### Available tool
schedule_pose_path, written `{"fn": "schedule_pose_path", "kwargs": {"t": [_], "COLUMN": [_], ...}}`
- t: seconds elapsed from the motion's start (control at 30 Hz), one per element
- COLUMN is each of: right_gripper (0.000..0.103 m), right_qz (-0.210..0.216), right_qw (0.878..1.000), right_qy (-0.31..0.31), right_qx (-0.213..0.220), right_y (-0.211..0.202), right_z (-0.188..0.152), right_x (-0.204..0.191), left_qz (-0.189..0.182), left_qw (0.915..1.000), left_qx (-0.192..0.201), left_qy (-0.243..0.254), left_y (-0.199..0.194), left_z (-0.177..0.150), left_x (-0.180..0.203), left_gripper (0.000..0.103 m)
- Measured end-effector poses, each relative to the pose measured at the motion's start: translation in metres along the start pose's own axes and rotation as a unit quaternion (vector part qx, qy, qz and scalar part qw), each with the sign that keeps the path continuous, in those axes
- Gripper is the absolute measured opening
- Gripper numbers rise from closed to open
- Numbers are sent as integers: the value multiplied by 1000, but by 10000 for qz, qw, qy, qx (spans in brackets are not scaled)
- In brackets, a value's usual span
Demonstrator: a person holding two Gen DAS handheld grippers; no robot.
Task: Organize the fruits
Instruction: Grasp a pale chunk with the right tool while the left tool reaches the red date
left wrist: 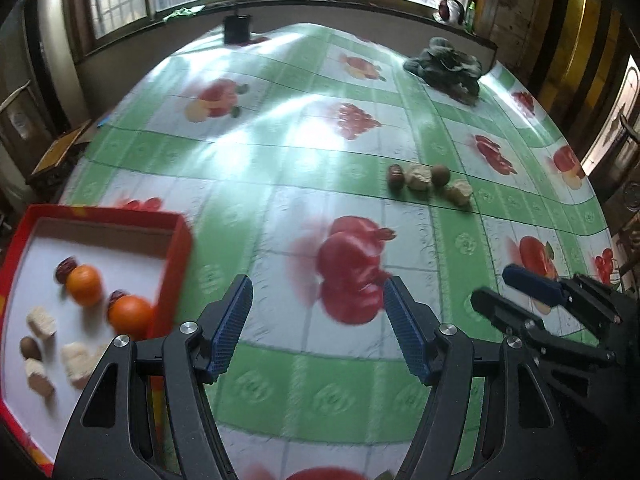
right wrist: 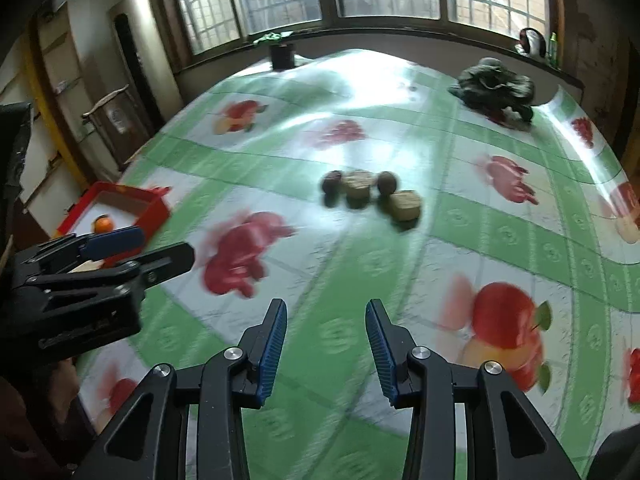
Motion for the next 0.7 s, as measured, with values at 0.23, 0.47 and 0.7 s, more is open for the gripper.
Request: {"fn": "schedule_pose_path", "kwargs": {"t": [0.23, 0.47, 0.7], "right_gripper": [40, 40, 25], "right_qz": [-233, -221, -276], "right_qw": [9997, 9997, 9993], "right_qy": [0, -101, -220], "right_qx": [-46, -78, -81], "right_y": [25, 52, 63], "right_z": [29, 57, 64], "right_x": [44, 64, 67], "left_qz": [-87, -260, -324], "left_qw": [9998, 9990, 9984], "left_qx": [-176, -370, -451], "left_qy": [52, 7, 52], "left_y": [24, 48, 75], "left_z": [19, 39, 58], "left_x": [18, 29, 39], "left_gripper": [68, 68, 68]}}
Point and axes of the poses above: each gripper's, at about its wrist camera, not at the fingertips, and y roughly the way its jaws point, x to its right, z to its top, the point moved 2 cm from there along y, roughly the way its jaws point, and after that the axes turned 3 degrees about z, right-handed, at the moved point
